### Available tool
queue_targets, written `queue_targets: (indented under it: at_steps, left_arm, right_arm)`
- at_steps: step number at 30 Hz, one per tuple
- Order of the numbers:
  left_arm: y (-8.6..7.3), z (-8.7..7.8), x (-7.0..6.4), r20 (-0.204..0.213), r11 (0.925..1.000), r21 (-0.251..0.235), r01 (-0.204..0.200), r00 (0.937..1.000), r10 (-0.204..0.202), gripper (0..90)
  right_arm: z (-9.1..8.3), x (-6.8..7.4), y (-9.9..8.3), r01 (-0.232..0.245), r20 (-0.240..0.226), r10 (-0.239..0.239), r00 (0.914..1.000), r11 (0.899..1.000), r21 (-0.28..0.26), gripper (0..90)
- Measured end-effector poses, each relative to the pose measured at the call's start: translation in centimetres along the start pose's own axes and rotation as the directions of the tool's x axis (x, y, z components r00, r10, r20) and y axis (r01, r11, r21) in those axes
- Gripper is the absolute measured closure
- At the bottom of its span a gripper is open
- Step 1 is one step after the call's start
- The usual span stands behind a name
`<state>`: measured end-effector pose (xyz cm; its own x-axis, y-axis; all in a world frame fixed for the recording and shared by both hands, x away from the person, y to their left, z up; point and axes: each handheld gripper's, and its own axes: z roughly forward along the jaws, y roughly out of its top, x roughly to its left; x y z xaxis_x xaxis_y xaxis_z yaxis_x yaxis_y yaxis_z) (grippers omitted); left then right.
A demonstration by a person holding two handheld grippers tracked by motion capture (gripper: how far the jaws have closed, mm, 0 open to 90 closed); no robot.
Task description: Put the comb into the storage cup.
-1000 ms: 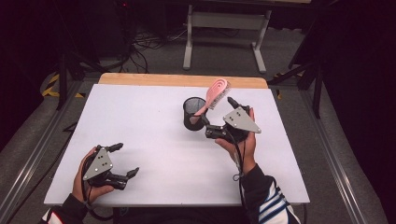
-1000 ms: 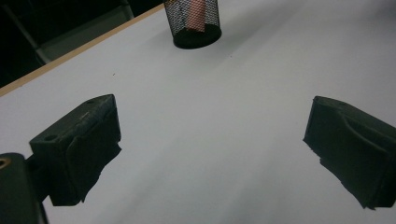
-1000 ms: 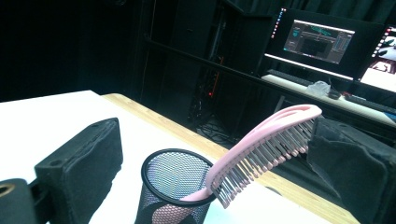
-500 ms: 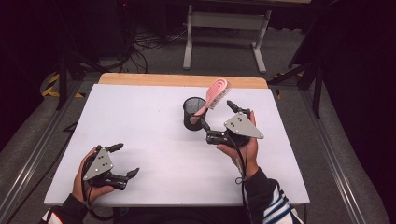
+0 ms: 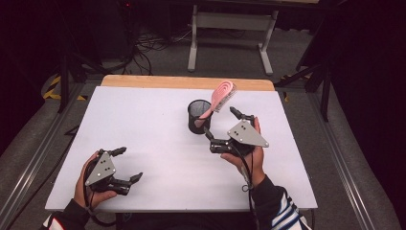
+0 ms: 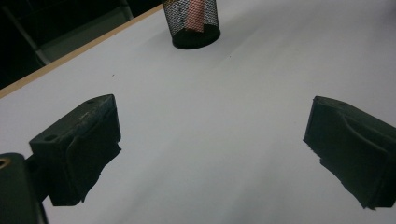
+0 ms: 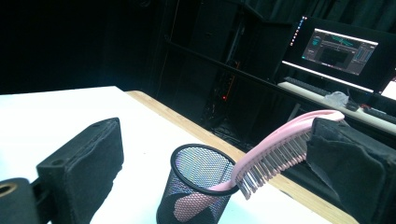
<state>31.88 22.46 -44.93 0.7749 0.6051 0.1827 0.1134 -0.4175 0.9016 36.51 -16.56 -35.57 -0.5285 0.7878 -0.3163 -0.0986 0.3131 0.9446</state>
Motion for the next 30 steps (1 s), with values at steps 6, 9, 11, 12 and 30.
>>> queue_targets:
  at_steps: [6, 9, 11, 12, 30]
  left_arm:
    - [0.0, 0.0, 0.0, -0.001, 1.0000, 0.000, -0.002, 1.0000, 0.002, 4.5]
    - [0.0, 0.0, 0.0, 0.000, 1.0000, 0.001, -0.003, 1.0000, 0.003, 4.5]
    - [0.0, 0.0, 0.0, 0.000, 1.0000, 0.001, -0.003, 1.0000, 0.003, 4.5]
    - [0.0, 0.0, 0.0, 0.000, 1.0000, 0.002, -0.005, 1.0000, 0.005, 4.5]
    - [0.0, 0.1, -0.1, 0.003, 1.0000, 0.002, -0.005, 1.0000, 0.005, 4.5]
  right_arm:
    - [-0.3, 0.3, -0.1, 0.014, -0.007, -0.014, 0.9999, 1.000, -0.002, 4.9]
    - [-0.4, 0.4, -0.2, 0.025, -0.011, -0.025, 0.9996, 1.000, 0.003, 4.9]
    - [-0.4, 0.5, -0.3, 0.027, -0.012, -0.027, 0.9996, 1.000, 0.005, 4.9]
    - [-0.5, 0.5, -0.3, 0.029, -0.019, -0.029, 0.9994, 1.000, 0.007, 4.9]
    - [-1.5, 1.1, -1.4, 0.043, -0.049, -0.042, 0.9979, 0.999, 0.017, 4.9]
